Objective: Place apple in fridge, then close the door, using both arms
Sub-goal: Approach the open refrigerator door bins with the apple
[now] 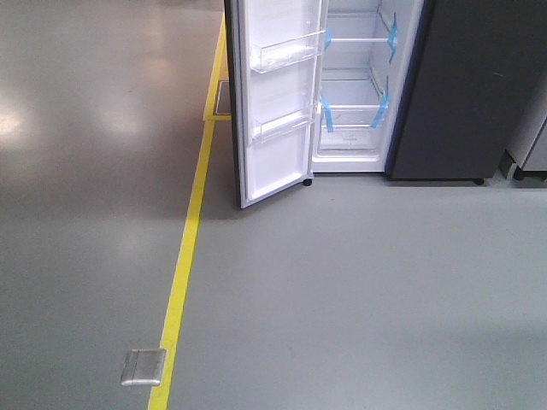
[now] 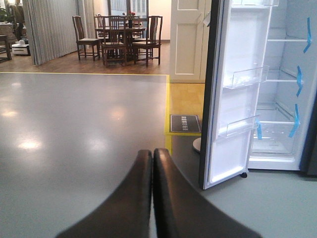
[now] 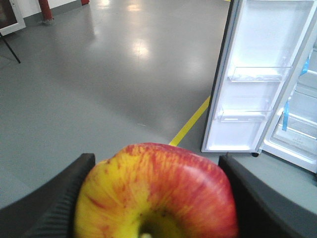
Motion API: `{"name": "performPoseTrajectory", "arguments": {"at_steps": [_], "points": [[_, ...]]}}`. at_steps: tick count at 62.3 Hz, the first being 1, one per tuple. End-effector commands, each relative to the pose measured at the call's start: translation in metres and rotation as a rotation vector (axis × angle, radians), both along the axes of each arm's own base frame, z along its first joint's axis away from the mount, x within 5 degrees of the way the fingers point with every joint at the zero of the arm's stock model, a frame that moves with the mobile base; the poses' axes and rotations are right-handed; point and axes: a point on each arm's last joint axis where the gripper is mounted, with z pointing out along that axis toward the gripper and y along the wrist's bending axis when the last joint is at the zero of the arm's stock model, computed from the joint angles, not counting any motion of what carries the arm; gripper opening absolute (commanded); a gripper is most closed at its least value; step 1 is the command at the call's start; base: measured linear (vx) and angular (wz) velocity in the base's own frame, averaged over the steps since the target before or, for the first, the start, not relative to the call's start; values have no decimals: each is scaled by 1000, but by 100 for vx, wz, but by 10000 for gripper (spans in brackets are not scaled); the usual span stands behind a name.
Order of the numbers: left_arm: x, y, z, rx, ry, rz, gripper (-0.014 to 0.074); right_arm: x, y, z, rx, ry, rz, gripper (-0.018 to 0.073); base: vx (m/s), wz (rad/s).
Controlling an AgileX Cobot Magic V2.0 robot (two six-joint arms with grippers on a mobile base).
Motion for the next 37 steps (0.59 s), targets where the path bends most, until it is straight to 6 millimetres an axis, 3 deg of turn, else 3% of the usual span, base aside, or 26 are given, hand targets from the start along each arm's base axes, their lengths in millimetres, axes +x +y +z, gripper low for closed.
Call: {"name": "performPoseTrajectory", "arguments": {"at_steps": [1, 37], "points": [[0, -1, -2, -5, -67, -10, -6, -13, 5, 12, 18, -62, 25, 55, 24, -2], [0, -1, -2, -5, -67, -10, -6, -13, 5, 12, 18, -62, 25, 55, 22, 1]]}}
